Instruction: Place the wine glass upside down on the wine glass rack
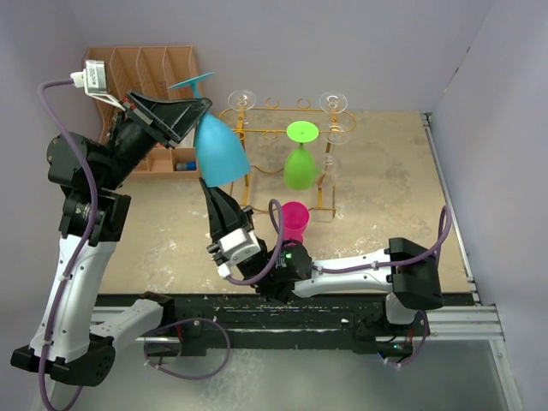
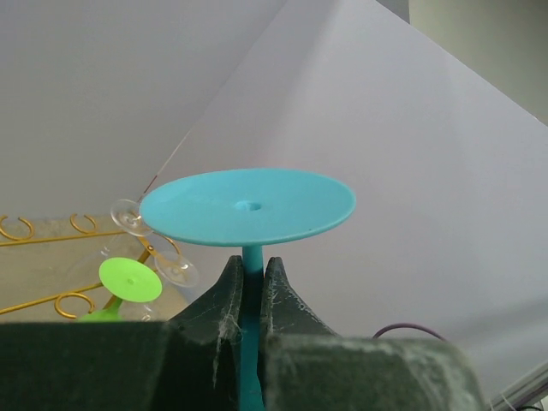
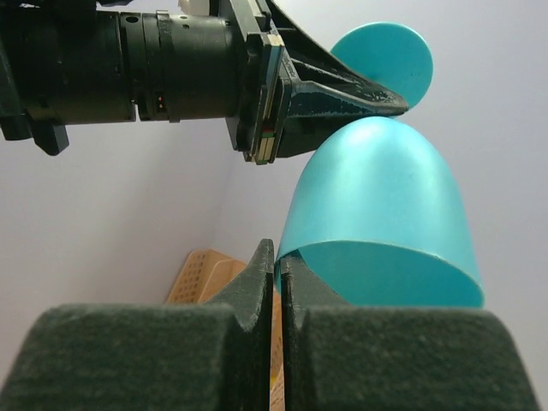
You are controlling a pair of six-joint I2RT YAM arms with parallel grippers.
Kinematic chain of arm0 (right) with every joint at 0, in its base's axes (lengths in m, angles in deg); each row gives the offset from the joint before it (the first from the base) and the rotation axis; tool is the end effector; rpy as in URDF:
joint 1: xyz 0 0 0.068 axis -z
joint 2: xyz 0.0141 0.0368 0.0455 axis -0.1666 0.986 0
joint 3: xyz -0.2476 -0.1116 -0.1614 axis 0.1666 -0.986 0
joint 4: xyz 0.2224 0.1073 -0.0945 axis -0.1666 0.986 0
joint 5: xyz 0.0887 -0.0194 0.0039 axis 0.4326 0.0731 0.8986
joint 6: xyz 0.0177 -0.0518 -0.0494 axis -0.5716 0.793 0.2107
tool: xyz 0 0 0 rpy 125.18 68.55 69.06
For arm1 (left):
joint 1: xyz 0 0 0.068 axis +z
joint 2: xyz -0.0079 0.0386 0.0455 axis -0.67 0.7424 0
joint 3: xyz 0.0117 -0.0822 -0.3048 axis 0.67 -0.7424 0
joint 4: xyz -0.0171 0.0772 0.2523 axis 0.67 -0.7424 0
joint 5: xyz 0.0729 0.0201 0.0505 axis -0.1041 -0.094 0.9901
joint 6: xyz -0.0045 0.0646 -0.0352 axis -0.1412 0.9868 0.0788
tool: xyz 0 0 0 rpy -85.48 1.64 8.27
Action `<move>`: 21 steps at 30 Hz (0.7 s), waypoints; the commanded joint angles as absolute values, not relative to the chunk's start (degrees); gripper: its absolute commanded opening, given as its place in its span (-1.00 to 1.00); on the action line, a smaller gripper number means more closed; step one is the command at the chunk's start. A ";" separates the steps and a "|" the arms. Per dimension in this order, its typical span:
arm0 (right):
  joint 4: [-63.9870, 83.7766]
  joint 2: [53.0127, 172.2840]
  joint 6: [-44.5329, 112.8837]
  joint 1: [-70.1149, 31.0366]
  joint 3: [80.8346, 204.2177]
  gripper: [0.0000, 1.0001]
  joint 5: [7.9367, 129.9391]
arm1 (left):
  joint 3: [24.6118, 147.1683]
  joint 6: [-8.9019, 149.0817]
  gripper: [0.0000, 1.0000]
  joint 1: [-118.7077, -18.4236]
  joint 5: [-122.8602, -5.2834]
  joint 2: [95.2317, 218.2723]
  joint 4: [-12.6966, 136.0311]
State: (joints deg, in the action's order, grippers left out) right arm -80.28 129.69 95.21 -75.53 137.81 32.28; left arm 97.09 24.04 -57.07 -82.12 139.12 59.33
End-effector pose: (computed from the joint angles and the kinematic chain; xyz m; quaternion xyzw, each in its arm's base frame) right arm 0.0613 0.3672 0.4720 -0.1323 0.3085 0.1928 0.9221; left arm 0.1574 -0.0705 0.5910 -0.0101 0.5549 -0.5854 0.5910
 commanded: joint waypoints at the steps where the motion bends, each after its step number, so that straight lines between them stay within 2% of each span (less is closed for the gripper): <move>1: -89.68 128.57 92.82 -76.08 138.44 -1.00 34.57 | 98.85 28.29 -1.00 -56.66 -83.29 139.42 62.71; 2: -89.79 128.74 92.58 -76.09 138.22 -1.00 34.39 | 98.93 28.64 -1.00 -56.66 -83.54 139.50 62.79; 4: -89.86 128.78 92.22 -76.10 137.69 -0.76 34.35 | 99.02 29.41 -1.00 -56.63 -83.73 139.59 63.05; 7: -89.66 128.41 91.03 -76.10 136.96 -0.59 34.78 | 99.15 30.43 -1.00 -56.61 -83.54 139.61 63.21; 9: -88.48 127.89 89.45 -76.11 136.50 -0.36 36.11 | 99.15 30.73 -1.00 -56.64 -83.67 139.69 63.27; 11: -87.49 127.36 87.99 -76.06 135.89 -0.32 37.41 | 99.25 31.05 -1.00 -56.66 -83.62 139.81 63.15; 12: -87.25 127.17 87.35 -76.06 135.68 -0.24 37.78 | 99.32 31.38 -1.00 -56.66 -83.51 139.79 63.07; 17: -84.87 124.66 85.32 -76.51 132.70 0.33 37.51 | 100.82 37.73 -1.00 -56.64 -80.83 140.08 60.05; 20: -80.25 118.66 83.36 -76.94 127.02 0.99 35.53 | 102.79 50.11 -1.00 -56.65 -80.67 139.93 55.22; 21: -77.43 115.59 81.54 -76.98 123.95 1.00 35.39 | 103.40 54.36 -1.00 -56.66 -82.48 139.77 53.65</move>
